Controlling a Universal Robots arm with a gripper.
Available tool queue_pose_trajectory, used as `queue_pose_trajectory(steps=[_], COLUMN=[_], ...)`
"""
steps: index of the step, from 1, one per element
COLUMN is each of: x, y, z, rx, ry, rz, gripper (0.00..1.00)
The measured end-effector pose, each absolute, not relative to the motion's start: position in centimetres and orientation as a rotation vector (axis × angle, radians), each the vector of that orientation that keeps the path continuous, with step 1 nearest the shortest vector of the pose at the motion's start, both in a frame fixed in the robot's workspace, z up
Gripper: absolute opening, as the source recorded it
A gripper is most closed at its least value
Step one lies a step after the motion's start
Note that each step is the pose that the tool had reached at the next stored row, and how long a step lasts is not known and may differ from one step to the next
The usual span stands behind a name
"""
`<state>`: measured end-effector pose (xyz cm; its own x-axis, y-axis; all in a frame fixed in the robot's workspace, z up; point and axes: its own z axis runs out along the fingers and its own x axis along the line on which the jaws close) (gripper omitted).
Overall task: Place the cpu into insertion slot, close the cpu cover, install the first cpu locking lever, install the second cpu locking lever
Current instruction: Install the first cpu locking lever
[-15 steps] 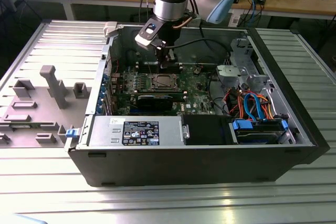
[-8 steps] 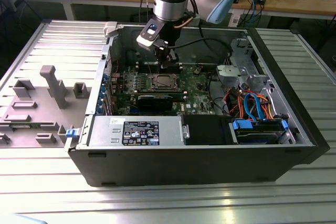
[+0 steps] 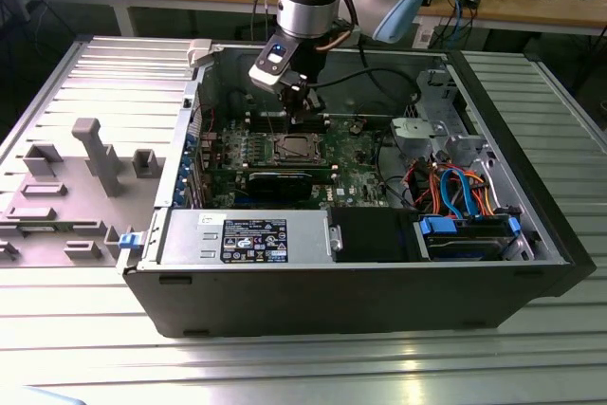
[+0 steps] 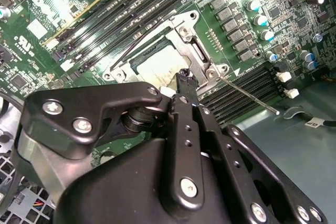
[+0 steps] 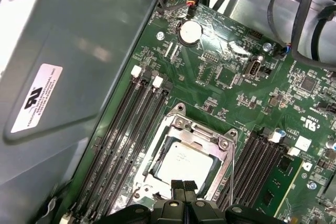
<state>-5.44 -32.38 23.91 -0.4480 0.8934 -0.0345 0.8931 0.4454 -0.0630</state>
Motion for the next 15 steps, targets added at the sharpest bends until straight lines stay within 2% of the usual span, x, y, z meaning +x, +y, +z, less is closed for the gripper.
queue_pose_trajectory(steps=[15], x=[-5.44], y=[-32.38], z=[23.91], rx=[-1.508], ry=[-2.748], rz=[0.099], gripper=[0.11])
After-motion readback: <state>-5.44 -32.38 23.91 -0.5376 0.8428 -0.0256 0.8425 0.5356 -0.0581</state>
